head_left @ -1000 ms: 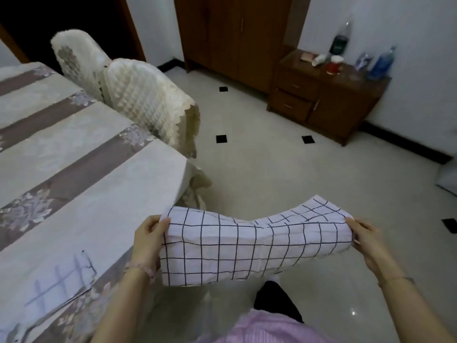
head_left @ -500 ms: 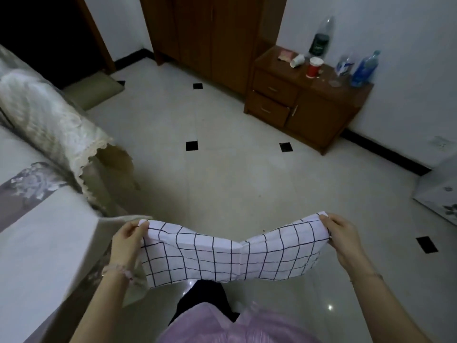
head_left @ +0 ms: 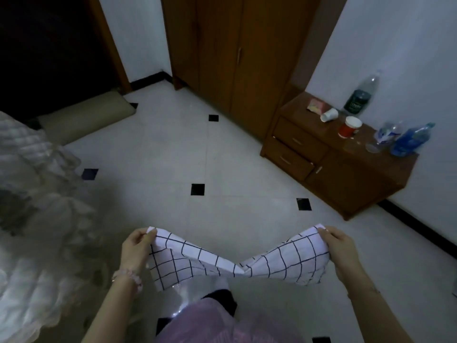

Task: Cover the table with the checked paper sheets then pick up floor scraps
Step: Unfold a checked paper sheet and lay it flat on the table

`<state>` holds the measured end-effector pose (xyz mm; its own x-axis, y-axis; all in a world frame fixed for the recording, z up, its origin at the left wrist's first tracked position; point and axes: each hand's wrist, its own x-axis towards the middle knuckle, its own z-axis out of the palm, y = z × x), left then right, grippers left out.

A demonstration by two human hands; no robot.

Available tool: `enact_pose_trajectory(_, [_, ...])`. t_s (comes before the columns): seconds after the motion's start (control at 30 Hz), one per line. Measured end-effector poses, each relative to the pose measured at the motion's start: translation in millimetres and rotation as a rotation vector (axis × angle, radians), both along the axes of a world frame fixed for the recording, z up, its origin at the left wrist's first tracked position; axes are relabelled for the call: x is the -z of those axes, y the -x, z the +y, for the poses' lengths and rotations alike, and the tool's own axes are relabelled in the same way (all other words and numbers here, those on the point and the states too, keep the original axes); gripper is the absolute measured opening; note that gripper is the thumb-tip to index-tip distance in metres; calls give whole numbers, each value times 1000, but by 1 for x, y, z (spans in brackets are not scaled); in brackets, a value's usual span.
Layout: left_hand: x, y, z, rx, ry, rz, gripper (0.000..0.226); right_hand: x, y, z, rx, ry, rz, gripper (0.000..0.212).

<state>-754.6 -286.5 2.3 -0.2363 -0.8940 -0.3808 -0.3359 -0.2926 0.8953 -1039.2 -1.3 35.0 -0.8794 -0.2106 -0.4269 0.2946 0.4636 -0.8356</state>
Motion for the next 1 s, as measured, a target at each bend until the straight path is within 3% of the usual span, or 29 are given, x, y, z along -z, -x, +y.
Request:
enact_pose_trajectory(0.23, [-46, 68, -140, -176, 117, 52, 13, -40, 109, -182, -156, 71, 73, 13])
enact_pose_trajectory(0.6, [-46, 84, -315, -632, 119, 39, 10, -21, 201, -530, -637, 137, 15, 12])
enact_pose_trajectory(0.8, [-103, 61, -393, -924, 286, 20, 9, -68, 186, -754, -954, 230, 76, 10])
enact_pose_trajectory(1.0, [-136, 4, -446, -1188, 500, -3, 9, -91, 91, -922, -1166, 378, 4, 11])
